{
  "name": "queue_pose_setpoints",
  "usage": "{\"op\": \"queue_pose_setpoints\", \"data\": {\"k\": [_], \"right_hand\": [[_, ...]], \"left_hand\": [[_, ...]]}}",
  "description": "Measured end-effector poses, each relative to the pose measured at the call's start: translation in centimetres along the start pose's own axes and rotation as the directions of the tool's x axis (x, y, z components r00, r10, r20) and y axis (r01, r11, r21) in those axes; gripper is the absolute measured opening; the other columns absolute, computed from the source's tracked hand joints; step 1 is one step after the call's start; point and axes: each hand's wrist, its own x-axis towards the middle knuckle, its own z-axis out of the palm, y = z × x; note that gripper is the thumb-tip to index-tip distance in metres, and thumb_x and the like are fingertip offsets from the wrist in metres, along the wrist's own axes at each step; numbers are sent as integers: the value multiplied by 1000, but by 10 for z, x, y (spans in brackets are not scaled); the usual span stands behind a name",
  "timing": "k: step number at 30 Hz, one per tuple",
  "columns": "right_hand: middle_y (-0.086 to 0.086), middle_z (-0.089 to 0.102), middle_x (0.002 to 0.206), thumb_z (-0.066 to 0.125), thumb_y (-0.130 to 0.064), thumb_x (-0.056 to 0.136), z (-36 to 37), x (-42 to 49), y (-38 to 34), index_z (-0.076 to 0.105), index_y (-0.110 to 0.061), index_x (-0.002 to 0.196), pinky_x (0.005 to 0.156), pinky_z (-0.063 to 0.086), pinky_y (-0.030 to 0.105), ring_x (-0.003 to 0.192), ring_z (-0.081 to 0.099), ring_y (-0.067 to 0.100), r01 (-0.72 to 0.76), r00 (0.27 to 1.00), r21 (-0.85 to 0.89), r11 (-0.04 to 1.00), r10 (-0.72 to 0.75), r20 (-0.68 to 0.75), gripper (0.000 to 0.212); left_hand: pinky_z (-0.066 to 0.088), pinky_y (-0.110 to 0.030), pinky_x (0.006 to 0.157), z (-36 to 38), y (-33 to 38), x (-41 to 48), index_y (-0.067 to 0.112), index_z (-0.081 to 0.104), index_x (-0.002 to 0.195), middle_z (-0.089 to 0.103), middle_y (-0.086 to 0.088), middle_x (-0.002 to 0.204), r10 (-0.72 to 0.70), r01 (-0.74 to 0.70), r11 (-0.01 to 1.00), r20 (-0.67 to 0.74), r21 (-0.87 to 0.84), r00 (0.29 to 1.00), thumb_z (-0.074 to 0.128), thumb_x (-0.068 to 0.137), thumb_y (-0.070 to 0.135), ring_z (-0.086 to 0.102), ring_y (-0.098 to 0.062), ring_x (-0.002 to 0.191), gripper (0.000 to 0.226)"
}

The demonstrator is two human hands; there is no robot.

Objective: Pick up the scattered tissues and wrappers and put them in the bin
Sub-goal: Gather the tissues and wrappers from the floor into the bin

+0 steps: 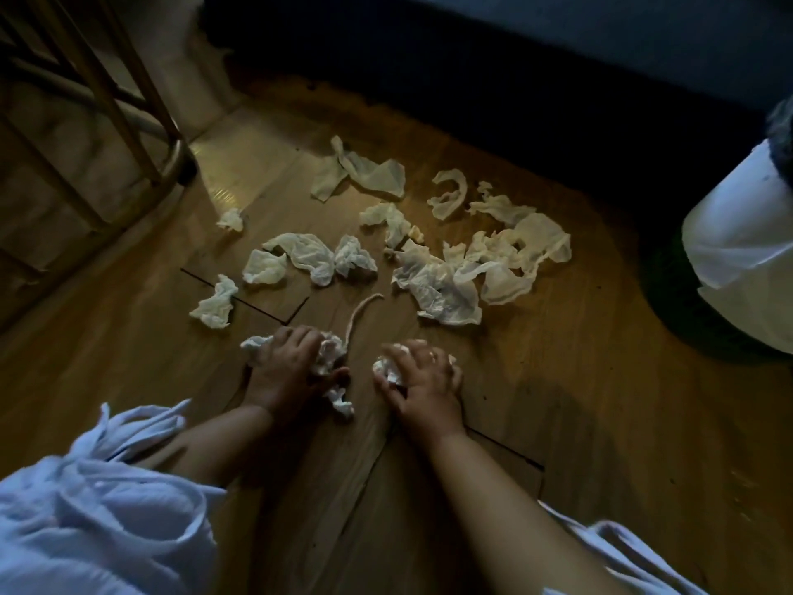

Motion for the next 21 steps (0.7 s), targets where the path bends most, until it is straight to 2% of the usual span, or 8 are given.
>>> {"op": "queue_pose_setpoints", "data": {"k": [3, 5, 7, 9, 11, 14, 16, 21], "right_hand": [[-2, 29, 146, 46, -48, 91, 9, -13, 12, 41, -32, 134, 110, 15, 39, 134, 23, 21, 40, 997, -60, 997, -35, 74, 46], [3, 47, 130, 50, -40, 87, 10, -21, 20, 47, -29, 122, 96, 32, 41, 118, 45, 27, 100, 995, -75, 992, -100, 2, 37], [3, 60, 103, 51, -40, 77, 10, -25, 28, 47, -29, 106, 74, 40, 34, 88, 61, 26, 138, 987, -52, 989, -141, -75, 31], [1, 61, 95, 49, -41, 75, 9, -24, 34, 47, -27, 102, 67, 42, 30, 77, 62, 22, 160, 982, -70, 985, -166, -87, 31], [-1, 61, 95, 48, -42, 75, 9, -24, 35, 48, -27, 101, 67, 43, 28, 76, 62, 19, 164, 980, -92, 982, -173, -96, 30], [-2, 61, 95, 48, -43, 76, 12, -23, 36, 48, -28, 102, 67, 42, 27, 77, 61, 18, 168, 980, -98, 981, -177, -94, 30], [-1, 61, 93, 48, -43, 76, 12, -24, 36, 49, -27, 101, 65, 43, 27, 75, 60, 18, 178, 976, -97, 979, -188, -110, 29], [-1, 61, 91, 48, -41, 77, 7, -24, 34, 48, -28, 102, 60, 48, 31, 71, 60, 17, 214, 963, -145, 966, -233, -133, 28]], "left_hand": [[45, -35, 76, -4, -1, -4, 9, 59, 113, 64, -12, 110, 98, -96, 994, 26, -51, 995, 74, 74, 26, 60, -29, 97, 45], [46, -30, 70, -9, 0, -3, 13, 55, 115, 61, -9, 105, 51, -53, 983, -18, -175, 999, 70, 79, 24, 59, -24, 91, 41], [41, -25, 67, -19, 2, 5, 18, 50, 120, 56, -4, 104, -139, 83, 922, -123, -379, 983, 65, 84, 26, 55, -18, 90, 40], [42, -29, 73, -32, -7, 18, 19, 50, 123, 56, -4, 109, -380, 211, 801, -204, -560, 902, 60, 88, 31, 53, -21, 97, 39], [42, -38, 88, -38, -30, 32, 12, 54, 123, 56, -15, 119, -510, 362, 813, -260, -456, 820, 59, 88, 38, 48, -32, 112, 44], [20, -48, 112, -31, -64, 40, 11, 58, 123, 41, -18, 137, -578, 544, 811, -160, -214, 800, 57, 85, 47, 23, -37, 135, 52], [9, -53, 115, -24, -68, 40, 16, 52, 129, 31, -14, 148, -568, 547, 813, -62, -202, 821, 52, 83, 57, 13, -37, 141, 62], [25, -49, 109, -11, -35, 21, 18, 37, 138, 30, -6, 147, -406, 402, 908, -12, -114, 914, 57, 72, 69, 23, -30, 135, 86]]}}
